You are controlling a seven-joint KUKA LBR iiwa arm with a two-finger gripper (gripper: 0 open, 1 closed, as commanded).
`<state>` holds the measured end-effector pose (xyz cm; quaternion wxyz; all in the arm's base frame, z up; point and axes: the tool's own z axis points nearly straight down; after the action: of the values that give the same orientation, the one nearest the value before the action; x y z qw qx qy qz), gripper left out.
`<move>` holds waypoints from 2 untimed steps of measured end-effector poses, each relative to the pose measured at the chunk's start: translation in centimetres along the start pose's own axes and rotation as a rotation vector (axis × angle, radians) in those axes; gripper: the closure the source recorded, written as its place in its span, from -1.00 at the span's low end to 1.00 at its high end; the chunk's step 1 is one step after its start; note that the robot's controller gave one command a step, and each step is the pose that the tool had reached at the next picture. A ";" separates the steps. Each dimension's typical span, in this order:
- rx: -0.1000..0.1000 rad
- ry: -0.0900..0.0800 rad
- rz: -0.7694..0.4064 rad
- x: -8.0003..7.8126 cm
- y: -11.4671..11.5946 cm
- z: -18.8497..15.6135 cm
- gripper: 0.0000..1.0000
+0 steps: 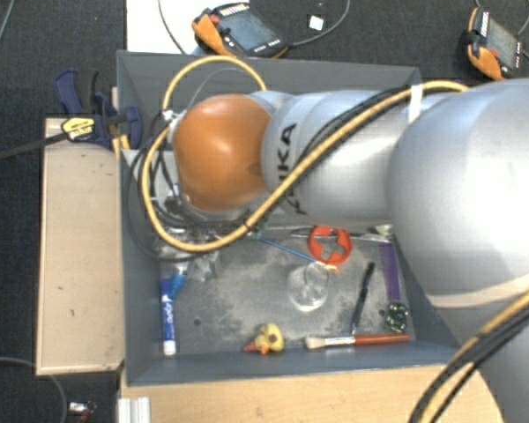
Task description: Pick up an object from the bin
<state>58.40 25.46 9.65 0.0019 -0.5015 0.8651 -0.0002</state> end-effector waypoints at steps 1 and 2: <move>0.000 -0.002 0.004 0.0 0.0 -4.1 1.00; 0.005 -0.009 0.008 -0.2 -0.1 -5.7 1.00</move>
Offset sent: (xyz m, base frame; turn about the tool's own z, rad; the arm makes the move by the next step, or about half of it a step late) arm -0.0002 0.0001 0.0535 0.0022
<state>58.59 25.54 15.37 0.0071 -0.4979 0.8672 0.0000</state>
